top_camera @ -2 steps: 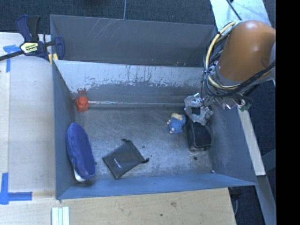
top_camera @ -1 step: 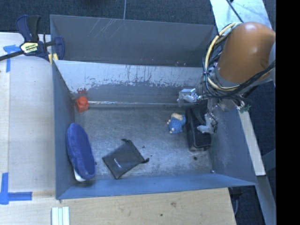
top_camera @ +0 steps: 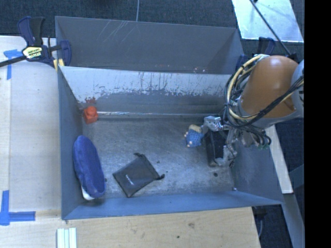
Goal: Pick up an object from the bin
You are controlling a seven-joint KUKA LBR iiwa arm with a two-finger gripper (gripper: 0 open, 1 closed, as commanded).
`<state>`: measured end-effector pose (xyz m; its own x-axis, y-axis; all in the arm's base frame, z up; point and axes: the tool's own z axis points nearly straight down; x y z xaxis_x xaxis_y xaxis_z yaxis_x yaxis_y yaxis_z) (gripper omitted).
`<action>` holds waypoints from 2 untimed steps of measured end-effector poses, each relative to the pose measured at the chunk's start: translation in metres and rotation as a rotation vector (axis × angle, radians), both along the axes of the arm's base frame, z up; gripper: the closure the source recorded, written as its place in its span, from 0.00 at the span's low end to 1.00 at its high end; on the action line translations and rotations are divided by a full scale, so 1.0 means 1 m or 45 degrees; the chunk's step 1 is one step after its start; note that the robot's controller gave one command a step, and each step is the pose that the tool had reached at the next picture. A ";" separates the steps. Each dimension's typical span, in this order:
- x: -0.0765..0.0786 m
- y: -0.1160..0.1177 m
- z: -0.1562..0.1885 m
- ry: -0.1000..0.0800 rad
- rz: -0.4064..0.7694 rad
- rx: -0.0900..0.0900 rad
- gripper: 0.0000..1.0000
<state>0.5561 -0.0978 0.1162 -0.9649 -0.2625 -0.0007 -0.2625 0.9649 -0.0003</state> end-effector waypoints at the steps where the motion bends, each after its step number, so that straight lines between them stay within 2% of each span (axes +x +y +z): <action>1: 0.058 0.001 -0.040 -0.005 -0.237 0.002 0.00; 2: 0.044 0.075 -0.046 -0.001 -0.409 0.004 0.00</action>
Offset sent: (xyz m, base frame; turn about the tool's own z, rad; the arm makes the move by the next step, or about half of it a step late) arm 0.0543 0.0006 -0.0462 0.1865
